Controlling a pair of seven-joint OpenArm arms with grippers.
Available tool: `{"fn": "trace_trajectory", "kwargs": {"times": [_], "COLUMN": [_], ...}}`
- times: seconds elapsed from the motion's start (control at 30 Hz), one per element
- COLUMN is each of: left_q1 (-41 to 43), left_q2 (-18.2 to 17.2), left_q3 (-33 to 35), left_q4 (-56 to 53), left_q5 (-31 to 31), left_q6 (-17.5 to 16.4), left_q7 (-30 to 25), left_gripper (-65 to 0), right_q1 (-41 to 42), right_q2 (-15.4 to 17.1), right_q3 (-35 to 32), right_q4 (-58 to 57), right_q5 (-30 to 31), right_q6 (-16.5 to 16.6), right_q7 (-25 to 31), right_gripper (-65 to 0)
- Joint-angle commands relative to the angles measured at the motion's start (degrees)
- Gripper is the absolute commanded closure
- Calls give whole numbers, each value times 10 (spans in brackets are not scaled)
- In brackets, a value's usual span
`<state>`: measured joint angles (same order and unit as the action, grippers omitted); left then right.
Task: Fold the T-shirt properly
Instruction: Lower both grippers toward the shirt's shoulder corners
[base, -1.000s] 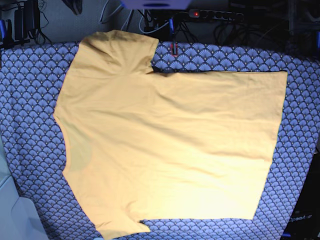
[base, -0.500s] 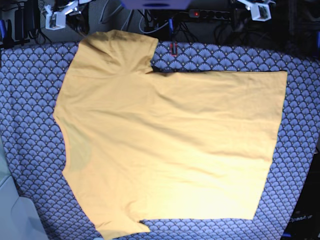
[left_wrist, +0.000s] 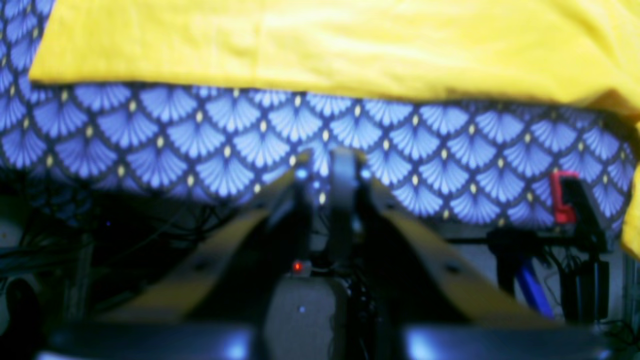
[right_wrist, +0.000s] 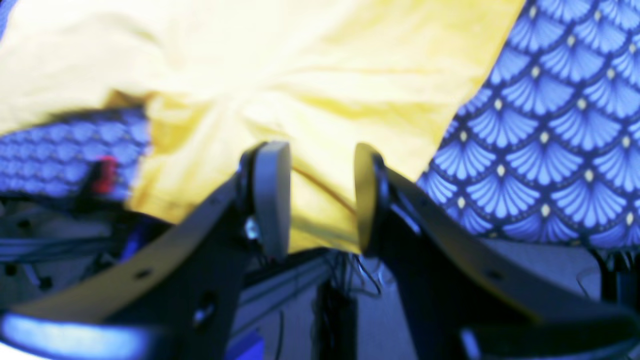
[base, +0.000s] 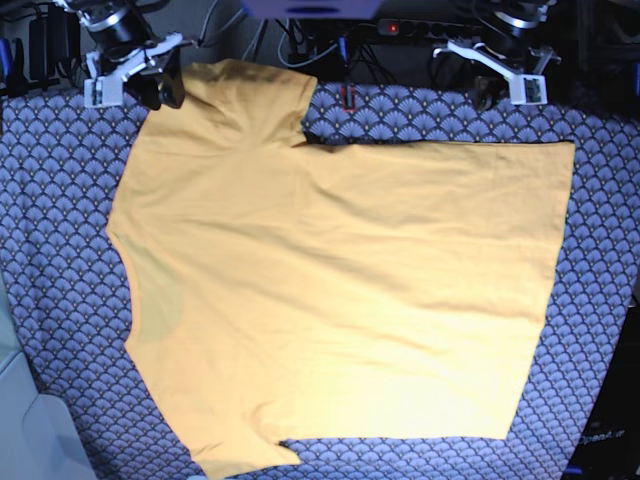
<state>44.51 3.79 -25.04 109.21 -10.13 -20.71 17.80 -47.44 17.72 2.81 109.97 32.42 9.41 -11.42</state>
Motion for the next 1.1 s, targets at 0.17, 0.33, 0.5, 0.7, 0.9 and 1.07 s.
{"fn": "trace_trajectory", "kwargs": {"times": [0.17, 0.33, 0.5, 0.7, 0.9, 1.07], "left_q1": [5, 5, 6, 5, 6, 5], "left_q2": [-1, -1, -1, -1, -1, -1], "left_q3": [-1, -1, -2, -2, -17, -36], "left_q4": [13, 14, 14, 14, 14, 14], "left_q5": [-3, -3, -3, -3, -3, -5], "left_q6": [-1, -1, -1, 0, 0, 0], "left_q7": [-12, -12, -12, -12, -12, -12], "left_gripper": [-224, -222, -222, -222, -222, -222], "right_q1": [39, 68, 72, 69, 72, 72], "right_q2": [4, 0, 1, -11, -39, -48], "right_q3": [3, 23, 27, 22, 18, 3], "right_q4": [-31, -83, -105, -111, -156, -159], "right_q5": [8, 8, 8, 8, 8, 8], "right_q6": [5, 5, 5, 7, 69, 90], "right_q7": [-6, -14, -10, -13, -14, -14], "right_gripper": [-230, -230, -230, -230, -229, -225]}}
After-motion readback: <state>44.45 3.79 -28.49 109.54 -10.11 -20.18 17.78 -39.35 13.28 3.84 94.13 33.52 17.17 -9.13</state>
